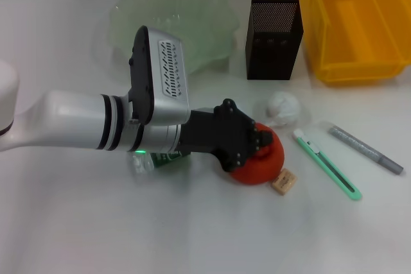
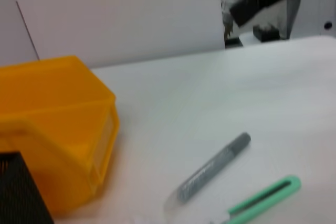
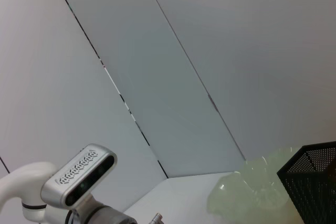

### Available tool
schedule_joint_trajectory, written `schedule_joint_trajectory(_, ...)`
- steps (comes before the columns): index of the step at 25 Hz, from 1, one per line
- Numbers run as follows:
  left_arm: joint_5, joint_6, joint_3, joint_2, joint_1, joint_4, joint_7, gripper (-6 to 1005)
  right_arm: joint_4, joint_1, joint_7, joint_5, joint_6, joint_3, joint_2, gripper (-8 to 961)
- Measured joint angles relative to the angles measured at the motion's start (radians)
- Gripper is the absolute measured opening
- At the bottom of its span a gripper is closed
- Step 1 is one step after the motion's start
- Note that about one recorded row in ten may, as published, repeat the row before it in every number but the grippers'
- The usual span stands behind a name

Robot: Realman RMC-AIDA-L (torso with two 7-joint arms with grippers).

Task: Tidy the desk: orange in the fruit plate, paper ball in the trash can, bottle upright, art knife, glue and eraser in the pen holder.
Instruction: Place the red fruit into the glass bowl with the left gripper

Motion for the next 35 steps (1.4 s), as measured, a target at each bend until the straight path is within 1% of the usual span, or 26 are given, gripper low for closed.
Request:
schedule_joint_trajectory(2, -0.013, 0.012, 0.001, 0.000, 0.006, 0.009, 0.002, 1, 0.002, -0.001, -0.002, -0.001, 0.000, 0.000, 0.000, 834)
schedule_joint_trajectory(9, -0.032, 0.055, -0.011, 0.001, 0.011, 0.030, -0.008, 17, 0.002, -0.006, -0.004, 0.000, -0.001, 0.000, 0.000, 834)
schedule_joint_trajectory(16, -0.078, 0.057, -0.031, 0.005, 0.016, 0.033, -0.008, 33, 0.013, -0.007, -0.015, 0.001, -0.001, 0.000, 0.000, 835)
schedule_joint_trajectory(18, -0.090, 0.061, -0.044, 0.006, 0.019, 0.033, -0.009, 38, 0.024, -0.004, -0.016, 0.001, -0.001, 0.000, -0.005, 835)
schedule_joint_trajectory(21, -0.100, 0.084, -0.087, 0.006, 0.024, 0.033, -0.009, 45, 0.027, -0.002, -0.016, 0.001, -0.001, 0.003, -0.006, 835)
schedule_joint_trajectory(24, -0.103, 0.121, -0.152, 0.007, 0.028, 0.033, -0.009, 52, 0.027, 0.001, -0.017, 0.001, 0.000, 0.012, -0.006, 835)
schedule_joint_trajectory(30, -0.113, 0.203, -0.313, 0.008, 0.027, 0.033, -0.009, 66, 0.027, 0.006, -0.018, 0.001, 0.012, 0.012, -0.006, 835)
schedule_joint_trajectory(35, -0.148, 0.185, -0.432, 0.008, -0.003, 0.018, -0.009, 77, 0.030, 0.013, -0.018, 0.001, 0.027, 0.012, -0.003, 834)
